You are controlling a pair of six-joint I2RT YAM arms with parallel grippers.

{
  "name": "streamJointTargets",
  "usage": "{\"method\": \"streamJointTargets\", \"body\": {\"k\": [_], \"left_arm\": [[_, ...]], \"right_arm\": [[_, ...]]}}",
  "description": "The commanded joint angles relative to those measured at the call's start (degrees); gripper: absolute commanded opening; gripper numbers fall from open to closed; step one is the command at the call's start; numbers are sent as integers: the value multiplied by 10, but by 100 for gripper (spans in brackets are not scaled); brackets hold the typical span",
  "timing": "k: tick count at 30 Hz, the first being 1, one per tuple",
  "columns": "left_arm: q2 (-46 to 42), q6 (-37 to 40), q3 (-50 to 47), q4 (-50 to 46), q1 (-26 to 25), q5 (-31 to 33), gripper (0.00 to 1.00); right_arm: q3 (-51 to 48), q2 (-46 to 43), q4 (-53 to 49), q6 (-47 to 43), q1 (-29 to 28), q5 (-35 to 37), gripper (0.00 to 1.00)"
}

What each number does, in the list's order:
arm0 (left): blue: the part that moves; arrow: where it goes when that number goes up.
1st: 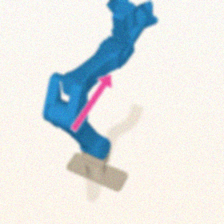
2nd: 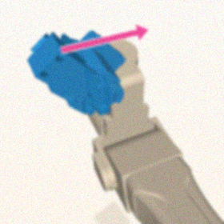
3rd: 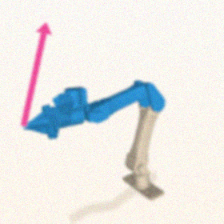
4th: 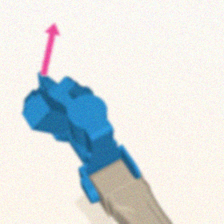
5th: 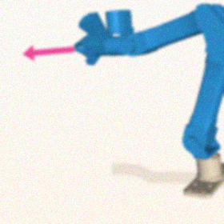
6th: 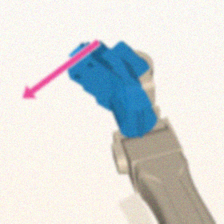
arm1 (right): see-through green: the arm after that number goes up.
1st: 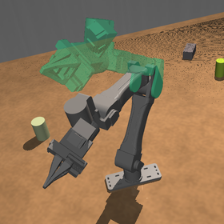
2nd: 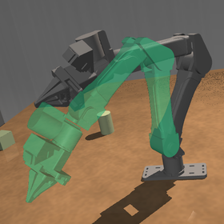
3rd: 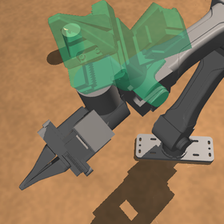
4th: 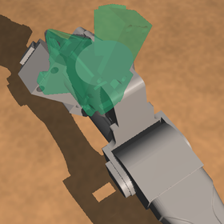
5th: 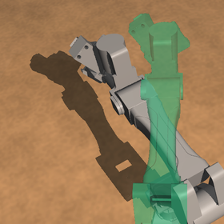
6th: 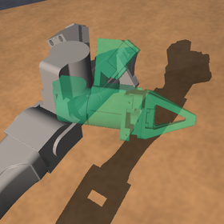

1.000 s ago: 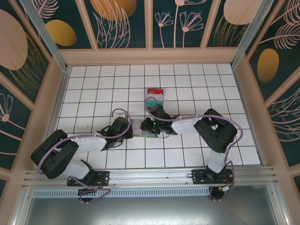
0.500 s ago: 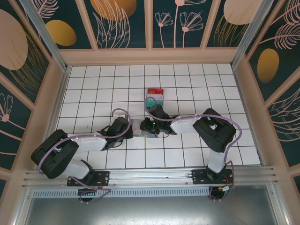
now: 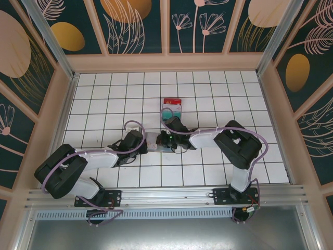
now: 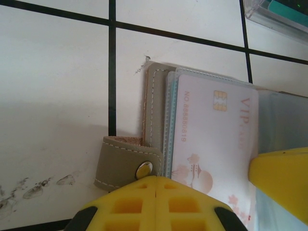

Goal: Take the credit cards out of the card holder

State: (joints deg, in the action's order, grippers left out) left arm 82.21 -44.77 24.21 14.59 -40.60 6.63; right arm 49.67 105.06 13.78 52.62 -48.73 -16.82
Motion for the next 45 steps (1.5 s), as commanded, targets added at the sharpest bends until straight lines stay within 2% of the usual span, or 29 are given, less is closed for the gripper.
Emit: {"method": "streamJointTargets", "body": {"k": [1,21,27,38,45], "left_arm": [[22,-10,3,-48,0,18,0],[31,-12,8,-57,-1,28,0],[32,-10,8,-57,0,28,0],[10,-10,16,-70,-1,23,0],[-28,3,25,-64,-1,-4,2]], "right_arm": [[-19,-16,11,-4,4,-3,0],[-47,-46,14,-9,25,-8,0],[-85,-75,24,-8,41,-10,0],[-145,-182,-7,-40,75,-3,0],[-107,-273,-107,-130,87,35,0]]}}
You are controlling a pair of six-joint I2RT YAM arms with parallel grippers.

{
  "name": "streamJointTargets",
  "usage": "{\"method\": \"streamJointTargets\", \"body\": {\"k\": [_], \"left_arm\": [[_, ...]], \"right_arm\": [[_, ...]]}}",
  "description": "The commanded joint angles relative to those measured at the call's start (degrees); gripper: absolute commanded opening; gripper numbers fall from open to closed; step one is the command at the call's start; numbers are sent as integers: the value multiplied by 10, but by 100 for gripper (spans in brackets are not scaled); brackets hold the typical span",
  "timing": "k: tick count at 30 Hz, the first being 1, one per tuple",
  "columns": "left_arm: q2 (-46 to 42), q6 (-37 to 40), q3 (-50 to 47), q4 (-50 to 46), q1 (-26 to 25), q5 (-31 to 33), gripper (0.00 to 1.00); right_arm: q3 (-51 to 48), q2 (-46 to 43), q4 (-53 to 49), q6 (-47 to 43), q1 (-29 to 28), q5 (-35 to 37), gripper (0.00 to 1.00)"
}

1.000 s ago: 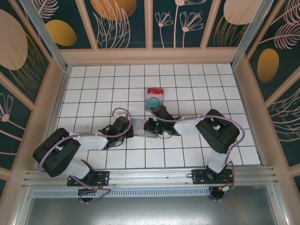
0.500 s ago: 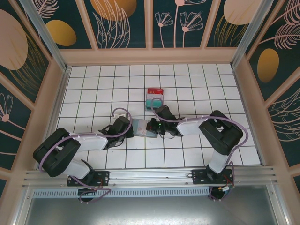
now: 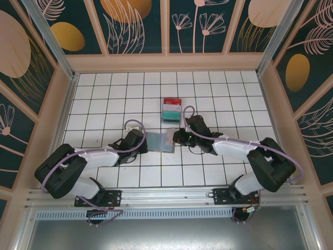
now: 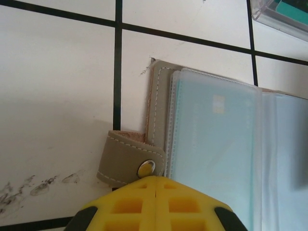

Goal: Take the credit cards out of the card holder

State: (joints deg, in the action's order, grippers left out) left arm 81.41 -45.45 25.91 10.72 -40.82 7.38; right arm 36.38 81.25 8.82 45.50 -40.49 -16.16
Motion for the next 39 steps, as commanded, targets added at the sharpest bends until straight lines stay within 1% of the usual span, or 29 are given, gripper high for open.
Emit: {"method": "streamJointTargets", "body": {"k": [1,3,4,7,9,11,13,14,15,16,18,24,28,31,34,39], "left_arm": [[-26,11,12,-27,1,-16,4],[-39,17,18,-27,2,-26,9],[-46,20,20,-27,2,-33,13],[-69,28,26,-28,2,-50,37],[-87,30,24,-28,2,-56,50],[-106,31,19,-27,1,-59,68],[-128,31,12,-26,2,-61,89],[-140,30,8,-28,2,-58,96],[-152,29,3,-29,1,-55,98],[-166,28,-3,-30,1,-51,99],[-191,29,-13,-34,1,-48,99],[-261,21,-33,-55,2,-28,98],[-299,18,-49,-64,2,-17,99],[-317,17,-53,-75,2,-12,98],[-329,16,-59,-81,2,-7,99],[-340,17,-67,-83,1,-6,98]], "right_arm": [[37,-47,-78,-79,5,40,0],[59,-65,-97,-127,6,49,0],[73,-72,-111,-154,6,54,0],[112,-85,-142,-226,4,77,0],[130,-90,-150,-280,4,95,0],[140,-93,-146,-341,3,113,0],[152,-89,-149,-395,2,133,0],[162,-83,-154,-420,2,148,0],[173,-77,-159,-441,2,162,0],[185,-69,-168,-468,2,168,0],[212,-47,-185,-518,0,205,0],[286,42,-218,-647,-18,357,0],[310,85,-206,-712,-28,378,0],[317,111,-198,-768,-38,384,0],[326,141,-201,-815,-47,406,0],[334,179,-206,-865,-60,423,0]]}}
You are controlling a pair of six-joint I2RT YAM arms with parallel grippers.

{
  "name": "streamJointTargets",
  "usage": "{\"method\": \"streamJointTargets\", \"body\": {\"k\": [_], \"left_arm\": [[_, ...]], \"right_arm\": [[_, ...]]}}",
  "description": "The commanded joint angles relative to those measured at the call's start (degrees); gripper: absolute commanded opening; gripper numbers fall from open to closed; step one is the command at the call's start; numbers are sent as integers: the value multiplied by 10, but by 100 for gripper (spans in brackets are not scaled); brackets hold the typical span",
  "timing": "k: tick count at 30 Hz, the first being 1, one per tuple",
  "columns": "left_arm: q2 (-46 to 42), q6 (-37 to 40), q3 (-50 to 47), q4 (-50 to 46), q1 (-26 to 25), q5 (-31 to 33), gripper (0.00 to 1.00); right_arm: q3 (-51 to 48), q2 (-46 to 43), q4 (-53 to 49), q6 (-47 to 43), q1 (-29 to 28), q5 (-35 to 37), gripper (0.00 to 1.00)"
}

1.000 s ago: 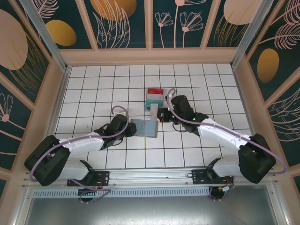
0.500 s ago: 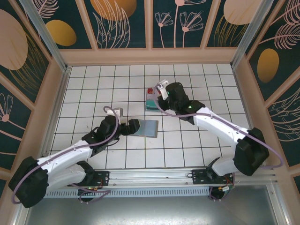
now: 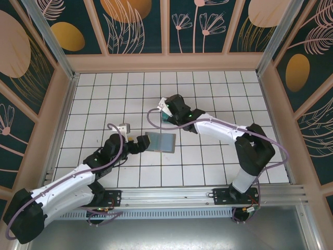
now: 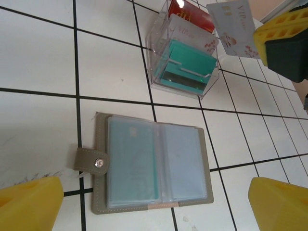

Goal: Take the credit cards out of the card holder

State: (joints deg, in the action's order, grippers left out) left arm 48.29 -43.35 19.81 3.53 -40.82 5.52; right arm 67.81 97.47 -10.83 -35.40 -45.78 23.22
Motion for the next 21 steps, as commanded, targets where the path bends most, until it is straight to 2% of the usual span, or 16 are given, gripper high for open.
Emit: {"method": "streamJointTargets", "body": {"k": [1,13,21], "left_arm": [[-10,-5,-7,-12,1,13,99],[-14,-2,-14,-13,2,13,99],[-17,-1,-16,-14,2,17,98]], "right_arm": [[22,23,-10,-60,-9,34,0],[35,77,7,-82,-7,60,0],[52,88,1,-82,-12,48,0]]}}
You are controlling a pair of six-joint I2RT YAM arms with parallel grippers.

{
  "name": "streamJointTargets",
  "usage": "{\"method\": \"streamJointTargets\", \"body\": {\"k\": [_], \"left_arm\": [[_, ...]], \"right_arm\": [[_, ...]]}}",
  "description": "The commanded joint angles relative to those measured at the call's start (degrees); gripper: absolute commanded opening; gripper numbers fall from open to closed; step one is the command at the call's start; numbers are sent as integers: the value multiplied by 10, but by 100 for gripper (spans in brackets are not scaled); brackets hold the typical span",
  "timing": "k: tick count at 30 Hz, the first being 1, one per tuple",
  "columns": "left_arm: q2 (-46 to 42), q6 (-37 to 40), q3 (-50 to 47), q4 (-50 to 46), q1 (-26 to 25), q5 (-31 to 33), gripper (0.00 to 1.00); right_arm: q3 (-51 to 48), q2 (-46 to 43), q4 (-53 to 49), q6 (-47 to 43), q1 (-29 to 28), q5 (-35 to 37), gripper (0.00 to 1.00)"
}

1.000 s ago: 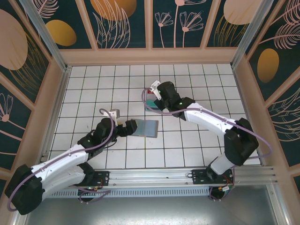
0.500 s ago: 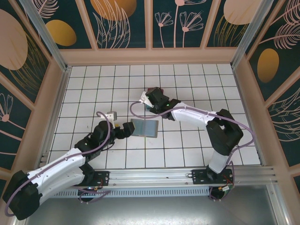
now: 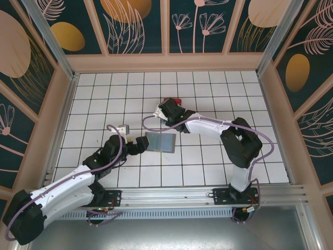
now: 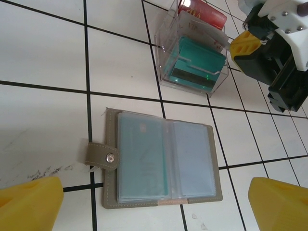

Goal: Take the credit cards out of the card holder

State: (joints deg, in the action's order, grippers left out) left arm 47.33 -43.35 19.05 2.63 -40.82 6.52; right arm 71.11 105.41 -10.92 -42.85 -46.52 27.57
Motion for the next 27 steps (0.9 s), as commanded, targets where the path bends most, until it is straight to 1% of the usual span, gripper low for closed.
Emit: {"method": "streamJointTargets", "body": {"k": [1,7,12,15,17,18,20,27], "left_arm": [[-7,-1,-9,-4,2,7,98],[-6,0,-10,-3,1,8,98],[-6,0,-11,-2,2,8,99],[-6,0,-11,-3,1,7,99],[-7,0,-11,-3,2,8,98],[-8,0,-11,-3,2,8,99],[-9,0,-12,-3,2,8,99],[-12,0,-11,-4,2,8,99]], "right_arm": [[21,9,2,-9,-6,3,0],[21,13,-9,-11,-7,-13,0],[18,16,-6,-11,-6,-6,0],[21,23,0,-6,-3,10,0],[27,28,5,-1,0,23,4],[32,33,6,3,3,29,10],[42,40,10,12,8,42,27],[62,50,27,36,29,70,29]]}}
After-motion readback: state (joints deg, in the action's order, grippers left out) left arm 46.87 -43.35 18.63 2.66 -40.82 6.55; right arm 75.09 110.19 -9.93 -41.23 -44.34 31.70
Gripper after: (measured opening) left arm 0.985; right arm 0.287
